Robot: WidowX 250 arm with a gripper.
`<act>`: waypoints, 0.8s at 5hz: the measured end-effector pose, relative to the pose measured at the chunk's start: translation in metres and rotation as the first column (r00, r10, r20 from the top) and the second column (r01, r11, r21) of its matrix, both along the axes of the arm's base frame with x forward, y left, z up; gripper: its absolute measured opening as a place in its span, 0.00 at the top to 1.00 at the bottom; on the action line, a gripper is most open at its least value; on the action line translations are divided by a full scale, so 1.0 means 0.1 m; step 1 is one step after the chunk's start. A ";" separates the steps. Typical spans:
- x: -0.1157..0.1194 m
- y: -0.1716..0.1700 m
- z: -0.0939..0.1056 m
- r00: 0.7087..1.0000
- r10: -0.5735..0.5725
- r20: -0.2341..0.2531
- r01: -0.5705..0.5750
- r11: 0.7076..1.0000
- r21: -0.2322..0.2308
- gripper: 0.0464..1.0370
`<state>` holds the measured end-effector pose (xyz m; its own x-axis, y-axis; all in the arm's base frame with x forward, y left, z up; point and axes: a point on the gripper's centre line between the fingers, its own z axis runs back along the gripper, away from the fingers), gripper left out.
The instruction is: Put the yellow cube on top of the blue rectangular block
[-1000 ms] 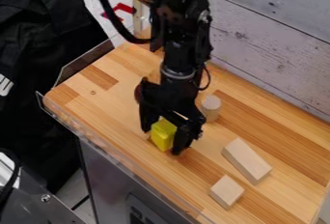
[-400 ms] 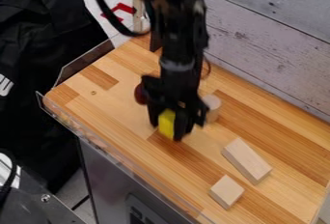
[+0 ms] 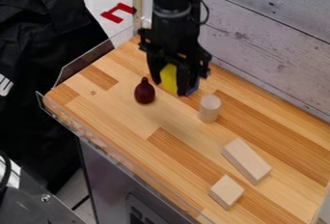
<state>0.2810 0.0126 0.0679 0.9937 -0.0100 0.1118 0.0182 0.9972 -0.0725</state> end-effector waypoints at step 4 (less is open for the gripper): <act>0.49 0.30 -0.02 0.994 0.018 -0.103 -0.009 0.996 0.090 0.46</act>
